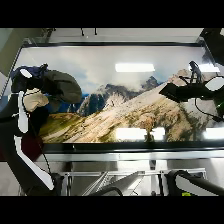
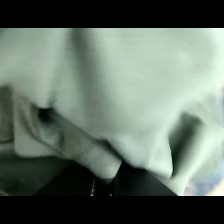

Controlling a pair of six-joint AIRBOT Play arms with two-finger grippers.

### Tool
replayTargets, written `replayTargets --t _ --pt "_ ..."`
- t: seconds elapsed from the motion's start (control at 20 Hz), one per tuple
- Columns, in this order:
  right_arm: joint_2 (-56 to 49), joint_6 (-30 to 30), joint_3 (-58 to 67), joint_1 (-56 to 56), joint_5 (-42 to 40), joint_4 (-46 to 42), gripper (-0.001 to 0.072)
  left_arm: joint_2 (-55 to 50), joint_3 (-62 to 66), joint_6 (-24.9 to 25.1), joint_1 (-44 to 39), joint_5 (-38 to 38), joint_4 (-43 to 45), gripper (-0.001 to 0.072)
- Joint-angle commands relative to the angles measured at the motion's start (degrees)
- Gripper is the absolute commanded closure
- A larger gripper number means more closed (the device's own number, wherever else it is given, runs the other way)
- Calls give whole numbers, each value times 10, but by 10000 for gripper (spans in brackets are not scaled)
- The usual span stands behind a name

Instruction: Fold the shirts.

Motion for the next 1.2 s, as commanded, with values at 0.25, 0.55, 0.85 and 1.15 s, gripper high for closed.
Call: replayTargets --t 0.25,0.55,0.85,1.15 --pt "3 -15 0 0 -4 -86 184 193 -81 16 -146 -84 -210 695" --pt "5 -12 -14 0 50 -88 184 276 -271 10 -318 -46 -169 693" --pt "7 -32 -37 1 90 -54 184 263 -261 -22 -337 -70 -165 37" --pt "10 -103 -123 79 106 8 182 279 -307 -87 -245 -183 -3 36"
